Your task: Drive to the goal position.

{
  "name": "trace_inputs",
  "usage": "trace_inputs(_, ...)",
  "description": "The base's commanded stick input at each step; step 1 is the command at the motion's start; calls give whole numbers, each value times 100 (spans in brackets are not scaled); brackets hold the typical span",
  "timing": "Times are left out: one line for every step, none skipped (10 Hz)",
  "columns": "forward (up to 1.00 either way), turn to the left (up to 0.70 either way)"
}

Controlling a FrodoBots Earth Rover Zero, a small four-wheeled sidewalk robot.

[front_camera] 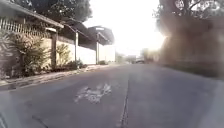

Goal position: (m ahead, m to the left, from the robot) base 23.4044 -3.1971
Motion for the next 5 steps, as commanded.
trace_inputs(87,-35)
trace_inputs(87,-35)
trace_inputs(89,-36)
trace_inputs(92,-37)
trace_inputs(97,-39)
